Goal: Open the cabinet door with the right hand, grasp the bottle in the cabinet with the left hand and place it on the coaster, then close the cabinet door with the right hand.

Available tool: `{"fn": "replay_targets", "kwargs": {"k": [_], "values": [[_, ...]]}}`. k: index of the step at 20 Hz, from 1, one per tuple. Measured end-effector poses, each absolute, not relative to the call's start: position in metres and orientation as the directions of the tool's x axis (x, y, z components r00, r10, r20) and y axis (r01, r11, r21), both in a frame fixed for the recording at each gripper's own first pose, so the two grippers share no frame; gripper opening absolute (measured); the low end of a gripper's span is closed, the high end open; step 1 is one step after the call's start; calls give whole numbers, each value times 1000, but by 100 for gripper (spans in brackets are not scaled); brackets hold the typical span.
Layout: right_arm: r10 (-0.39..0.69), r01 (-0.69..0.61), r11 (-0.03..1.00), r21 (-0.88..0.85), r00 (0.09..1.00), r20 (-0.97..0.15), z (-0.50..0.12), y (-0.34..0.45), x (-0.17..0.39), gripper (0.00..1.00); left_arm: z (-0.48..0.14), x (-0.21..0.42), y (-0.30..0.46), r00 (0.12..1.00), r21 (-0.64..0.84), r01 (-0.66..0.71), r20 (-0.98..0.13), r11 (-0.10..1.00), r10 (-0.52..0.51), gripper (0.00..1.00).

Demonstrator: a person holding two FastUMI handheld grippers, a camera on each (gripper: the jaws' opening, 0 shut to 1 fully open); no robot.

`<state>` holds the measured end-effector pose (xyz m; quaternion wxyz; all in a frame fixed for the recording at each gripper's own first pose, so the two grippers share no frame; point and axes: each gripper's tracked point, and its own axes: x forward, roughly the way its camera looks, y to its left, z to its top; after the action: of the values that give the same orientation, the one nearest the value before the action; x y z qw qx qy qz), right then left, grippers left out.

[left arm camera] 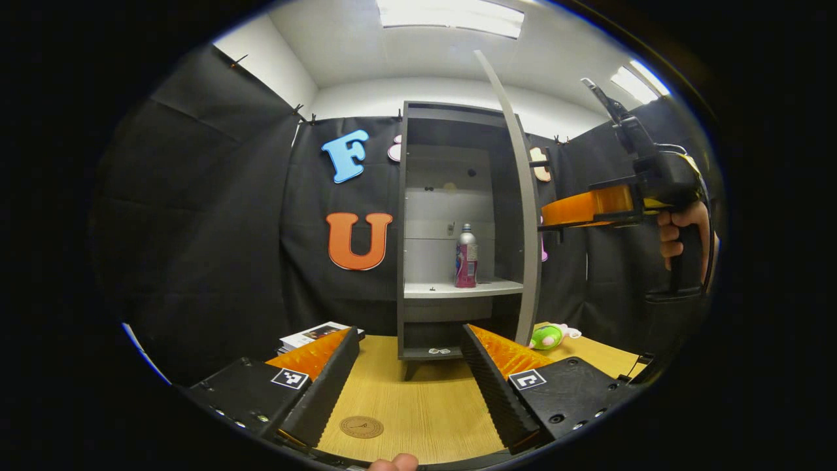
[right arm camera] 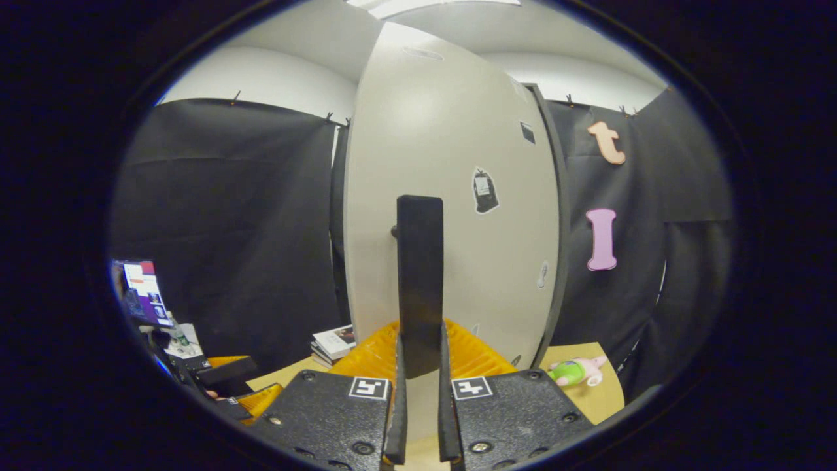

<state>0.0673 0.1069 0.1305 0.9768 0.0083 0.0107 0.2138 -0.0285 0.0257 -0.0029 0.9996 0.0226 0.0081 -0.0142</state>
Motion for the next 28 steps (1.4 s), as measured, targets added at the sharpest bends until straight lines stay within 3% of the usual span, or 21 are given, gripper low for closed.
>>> {"fn": "replay_targets", "kwargs": {"k": [5,11,28], "values": [[404,-403,914,47,915,-19,132,76,57,22,-7,-26,13,999,47,34,-17,998,-34,95],[307,-307,952,-7,952,-13,132,35,47,21,-10,-18,3,999,44,48,-25,998,-47,95],[93,-93,995,26,995,22,132,-69,53,4,-15,-7,-20,996,54,90,-25,994,-89,95]]}}
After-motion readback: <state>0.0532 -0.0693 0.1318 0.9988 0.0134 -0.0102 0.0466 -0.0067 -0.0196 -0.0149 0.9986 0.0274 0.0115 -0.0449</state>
